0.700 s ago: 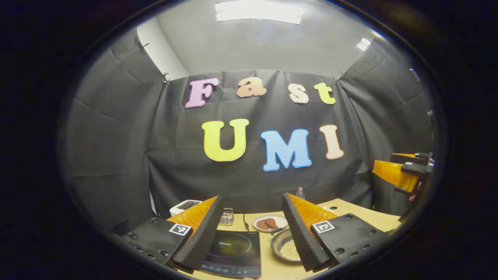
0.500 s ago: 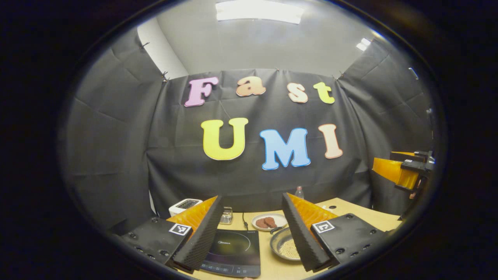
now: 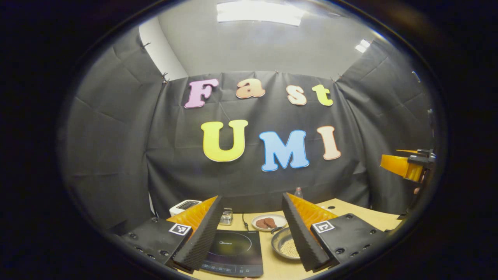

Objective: First push the handle of the pot to place it horizontally, then grasp the pot with both hands and set it on the induction cooktop.

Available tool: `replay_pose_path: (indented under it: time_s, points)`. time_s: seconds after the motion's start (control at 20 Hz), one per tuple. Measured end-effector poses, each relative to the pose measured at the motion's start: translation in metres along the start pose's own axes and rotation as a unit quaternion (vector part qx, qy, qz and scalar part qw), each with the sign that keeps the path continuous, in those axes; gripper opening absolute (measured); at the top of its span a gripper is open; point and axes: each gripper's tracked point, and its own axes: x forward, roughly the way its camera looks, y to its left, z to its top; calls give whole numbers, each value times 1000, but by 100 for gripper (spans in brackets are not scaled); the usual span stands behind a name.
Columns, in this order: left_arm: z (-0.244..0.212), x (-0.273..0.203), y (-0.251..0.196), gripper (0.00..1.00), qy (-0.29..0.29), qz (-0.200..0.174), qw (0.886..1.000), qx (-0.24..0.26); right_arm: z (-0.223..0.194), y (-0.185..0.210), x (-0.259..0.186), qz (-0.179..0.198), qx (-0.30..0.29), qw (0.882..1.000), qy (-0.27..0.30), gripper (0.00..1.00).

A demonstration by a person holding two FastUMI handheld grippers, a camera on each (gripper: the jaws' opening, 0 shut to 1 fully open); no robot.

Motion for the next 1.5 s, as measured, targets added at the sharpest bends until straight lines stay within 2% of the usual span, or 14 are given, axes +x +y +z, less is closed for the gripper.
replay_pose_path:
  time_s: [0.05, 0.1, 0.55, 0.6, 0.65, 0.75, 0.8, 0.9, 0.95, 1.05, 1.1, 1.15, 1.2, 1.5]
  points:
    - [-2, 0, 1, 92, 2, 1, 1000, 1, -2, -1, 0, 0, -2, 1000, 4, 97]
    - [0, 0, 2, 97, 1, 2, 1000, 0, -4, -2, 0, 0, -2, 1000, 7, 97]
    - [7, -1, 6, 98, -8, 7, 1000, 5, -3, 2, 10, 0, 1, 1000, 14, 96]
    - [8, -1, 8, 98, -9, 8, 1000, 3, -2, 2, 11, 0, -2, 1000, 14, 84]
    - [9, -1, 10, 97, -10, 9, 1000, 2, -1, 4, 11, 0, -4, 1000, 14, 78]
    - [10, -1, 15, 97, -13, 10, 1000, 1, -2, 6, 13, -3, -7, 1000, 15, 73]
    - [11, -1, 18, 97, -14, 11, 1000, 1, 0, 11, 15, 2, -6, 1000, 14, 56]
    - [11, 1, 25, 97, -15, 12, 1000, 0, -2, 18, 14, 4, -11, 1000, 21, 53]
    - [12, 1, 29, 97, -17, 13, 1000, -1, 0, 18, 12, 6, -11, 1000, 20, 35]
    - [14, 0, 33, 97, -22, 13, 1000, 0, -9, 31, 15, 23, -11, 999, 35, 35]
    - [15, 0, 35, 92, -24, 12, 1000, 2, -6, 21, 18, 2, -15, 999, 31, 36]
    - [16, 0, 38, 97, -26, 11, 1000, 4, -8, 25, 17, 9, -14, 999, 30, 0]
    - [16, 0, 44, 97, -26, 10, 1000, 6, -14, 40, 18, 19, -12, 999, 42, 6]
    - [12, 3, 72, 100, -33, -4, 999, -4, -43, 59, 20, 44, -37, 995, 87, 6]
